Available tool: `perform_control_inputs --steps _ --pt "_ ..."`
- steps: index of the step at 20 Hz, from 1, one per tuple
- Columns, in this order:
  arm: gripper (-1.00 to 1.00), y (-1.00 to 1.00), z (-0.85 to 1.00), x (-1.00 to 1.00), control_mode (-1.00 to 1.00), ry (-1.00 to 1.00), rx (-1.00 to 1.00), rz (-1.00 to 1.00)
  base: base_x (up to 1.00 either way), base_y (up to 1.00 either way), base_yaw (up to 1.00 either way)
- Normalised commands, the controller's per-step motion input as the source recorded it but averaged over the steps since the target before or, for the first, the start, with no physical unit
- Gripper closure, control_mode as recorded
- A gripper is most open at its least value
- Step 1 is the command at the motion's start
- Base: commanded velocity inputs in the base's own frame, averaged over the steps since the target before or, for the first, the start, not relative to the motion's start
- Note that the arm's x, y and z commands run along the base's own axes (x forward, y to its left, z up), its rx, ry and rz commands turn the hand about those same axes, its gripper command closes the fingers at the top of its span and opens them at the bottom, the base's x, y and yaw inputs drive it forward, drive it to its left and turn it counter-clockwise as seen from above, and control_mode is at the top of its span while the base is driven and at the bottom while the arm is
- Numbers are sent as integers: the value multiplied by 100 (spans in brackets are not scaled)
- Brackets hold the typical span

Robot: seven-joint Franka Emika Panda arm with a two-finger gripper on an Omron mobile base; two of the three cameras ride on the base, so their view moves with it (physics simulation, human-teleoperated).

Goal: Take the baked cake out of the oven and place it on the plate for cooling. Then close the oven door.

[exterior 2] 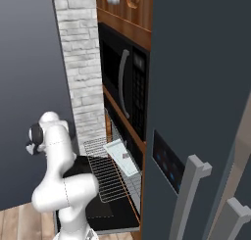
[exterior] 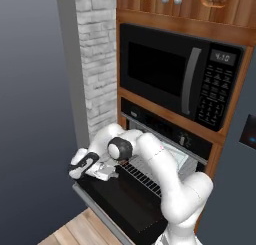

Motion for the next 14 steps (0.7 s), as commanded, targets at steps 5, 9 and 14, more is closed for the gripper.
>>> perform_control_inputs --steps 5,9,14 --pt "100 0 100 -52 -100 -66 30 0 0 0 0" --pt "100 0 100 -41 -100 -71 18 -1 0 0 0" --pt "100 -17 100 -41 -100 -65 11 -7 0 0 0"
